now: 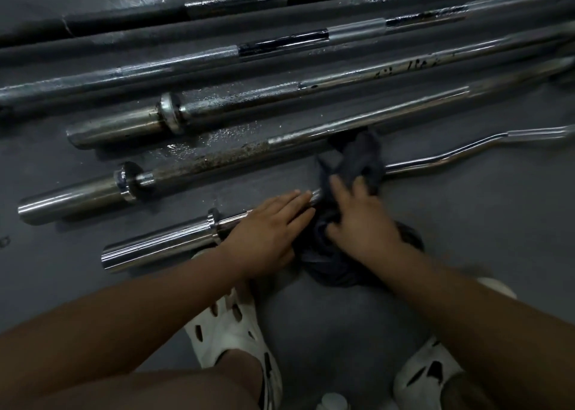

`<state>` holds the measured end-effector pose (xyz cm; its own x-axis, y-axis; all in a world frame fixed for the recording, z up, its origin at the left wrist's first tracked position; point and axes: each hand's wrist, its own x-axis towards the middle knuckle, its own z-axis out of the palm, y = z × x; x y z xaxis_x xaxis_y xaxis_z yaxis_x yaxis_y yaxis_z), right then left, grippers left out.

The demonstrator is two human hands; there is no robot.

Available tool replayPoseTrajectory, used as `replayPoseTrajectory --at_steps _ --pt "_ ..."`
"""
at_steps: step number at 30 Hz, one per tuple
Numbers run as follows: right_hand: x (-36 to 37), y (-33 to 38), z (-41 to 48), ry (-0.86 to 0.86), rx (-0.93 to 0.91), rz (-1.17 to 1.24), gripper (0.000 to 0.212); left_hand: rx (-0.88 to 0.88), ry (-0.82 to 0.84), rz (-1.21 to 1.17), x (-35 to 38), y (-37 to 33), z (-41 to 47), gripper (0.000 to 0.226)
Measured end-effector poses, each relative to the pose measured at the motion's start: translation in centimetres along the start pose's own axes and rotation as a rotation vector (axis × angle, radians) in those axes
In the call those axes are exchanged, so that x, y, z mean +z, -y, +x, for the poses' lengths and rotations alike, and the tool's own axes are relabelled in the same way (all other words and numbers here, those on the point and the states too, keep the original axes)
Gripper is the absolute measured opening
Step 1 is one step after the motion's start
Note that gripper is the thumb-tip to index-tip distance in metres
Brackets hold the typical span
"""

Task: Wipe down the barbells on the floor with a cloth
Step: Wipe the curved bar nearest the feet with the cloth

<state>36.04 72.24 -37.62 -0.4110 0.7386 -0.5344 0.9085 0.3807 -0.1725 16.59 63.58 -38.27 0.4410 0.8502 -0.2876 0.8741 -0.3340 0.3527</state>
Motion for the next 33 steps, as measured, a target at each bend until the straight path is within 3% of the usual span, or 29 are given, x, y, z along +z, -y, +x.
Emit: replayPoseTrajectory --at_steps 3,7,9,12,14,18,20,23,28,33 --pt "0.0 -0.8 -0.5 0.032 -0.213 -0.029 0.089 0.065 -0.014 -0.027 -0.1 0.8 0.3 0.067" --pt "-2.1 -7.5 2.0 -0.141 0.14 0.04 0.079 0.101 -0.03 -0.032 0.0 1.4 0.6 0.068" --pt "-1.8 -4.9 1.7 -0.111 0.195 0.171 0.08 0.1 -0.033 -0.025 0.0 1.2 1.4 0.07" --pt "0.2 0.1 -0.5 -0.009 -0.093 0.161 0.083 0.053 -0.014 -0.029 -0.1 0.4 2.3 0.078" --pt "-0.1 -1.7 -0.6 -0.008 -0.14 0.082 0.082 0.029 -0.022 -0.044 0.3 0.0 2.3 0.08" --pt "-1.7 -5.8 1.4 -0.1 0.277 0.121 0.083 -0.017 -0.019 -0.085 0.8 -0.2 1.9 0.088" --pt "-1.0 -1.7 0.9 -0.085 0.178 0.184 0.077 -0.026 -0.002 -0.092 0.8 -0.3 2.0 0.091" --pt "0.1 0.6 0.0 0.051 -0.106 0.139 0.088 -0.019 0.022 -0.097 0.5 -0.2 1.8 0.092" --pt "-0.9 -6.1 1.8 -0.057 0.227 0.036 0.097 -0.002 0.012 -0.114 0.8 0.2 1.6 0.1" --pt "-0.1 -3.5 0.7 -0.069 0.184 -0.051 0.088 -0.005 0.025 -0.106 0.4 0.1 1.5 0.097"
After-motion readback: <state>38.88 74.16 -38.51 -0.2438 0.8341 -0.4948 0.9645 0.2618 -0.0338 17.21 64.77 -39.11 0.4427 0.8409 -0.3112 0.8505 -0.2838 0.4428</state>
